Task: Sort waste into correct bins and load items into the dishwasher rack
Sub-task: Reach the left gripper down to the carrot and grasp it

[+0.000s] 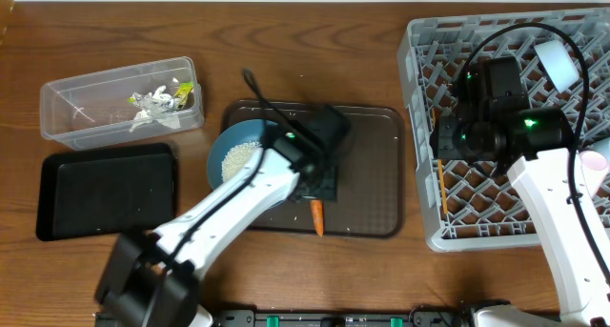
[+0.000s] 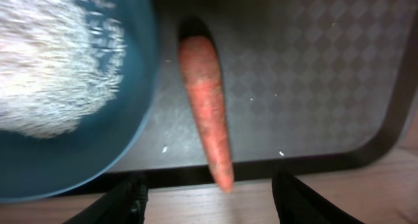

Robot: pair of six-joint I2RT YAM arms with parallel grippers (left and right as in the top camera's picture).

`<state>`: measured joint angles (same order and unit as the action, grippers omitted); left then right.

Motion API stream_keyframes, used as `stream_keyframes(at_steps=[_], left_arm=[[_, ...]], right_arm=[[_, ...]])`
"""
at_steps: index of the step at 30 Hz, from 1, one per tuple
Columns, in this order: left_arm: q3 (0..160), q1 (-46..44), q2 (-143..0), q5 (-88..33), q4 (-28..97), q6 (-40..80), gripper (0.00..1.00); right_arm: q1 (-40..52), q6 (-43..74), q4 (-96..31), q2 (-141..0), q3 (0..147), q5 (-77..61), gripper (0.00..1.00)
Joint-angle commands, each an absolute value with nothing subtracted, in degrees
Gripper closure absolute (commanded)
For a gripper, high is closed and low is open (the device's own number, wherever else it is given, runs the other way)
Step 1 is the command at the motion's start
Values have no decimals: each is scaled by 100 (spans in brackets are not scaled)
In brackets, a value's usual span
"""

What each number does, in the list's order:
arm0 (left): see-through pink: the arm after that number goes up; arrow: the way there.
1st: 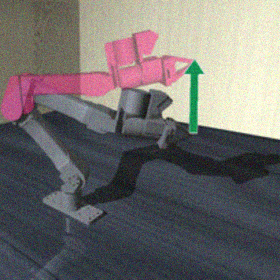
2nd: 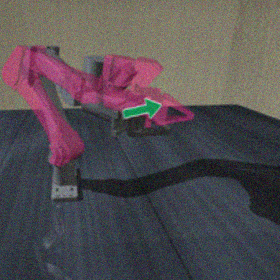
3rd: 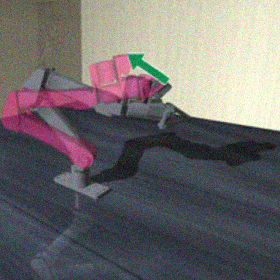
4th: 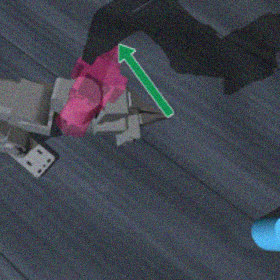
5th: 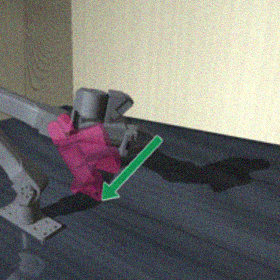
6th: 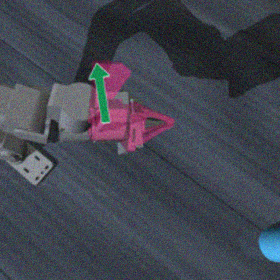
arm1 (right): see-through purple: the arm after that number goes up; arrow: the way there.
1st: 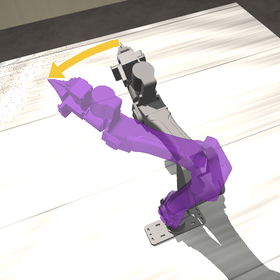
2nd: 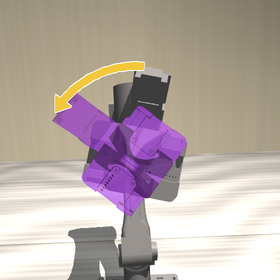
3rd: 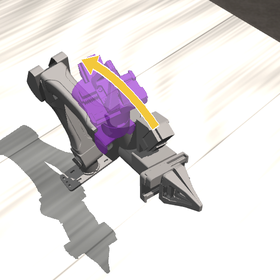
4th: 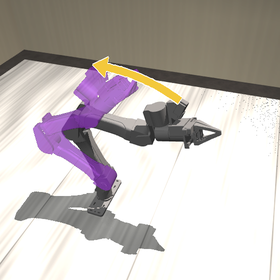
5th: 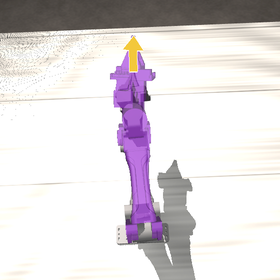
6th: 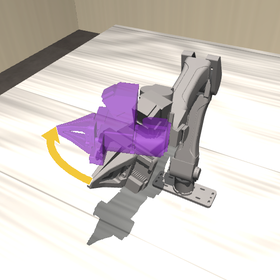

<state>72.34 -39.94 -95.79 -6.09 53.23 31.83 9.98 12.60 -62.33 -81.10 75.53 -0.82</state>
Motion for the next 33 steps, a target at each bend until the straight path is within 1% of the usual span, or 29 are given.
stream_keyframes(at_steps=[1,10,21,33], left_arm=[[7179,-4077,-9891,-598,5251,3603,38],[7166,-4091,-10444,-600,4853,3719,38],[7140,-4091,-11118,-600,4705,3719,38],[7129,-4112,-11198,-537,4550,3568,40]], right_arm=[[967,1323,-6257,-8121,7568,23,54],[967,1321,-6281,-8121,7568,23,54],[967,1304,-6342,-8121,7568,25,54],[967,1306,-6410,-8123,7568,152,54]])
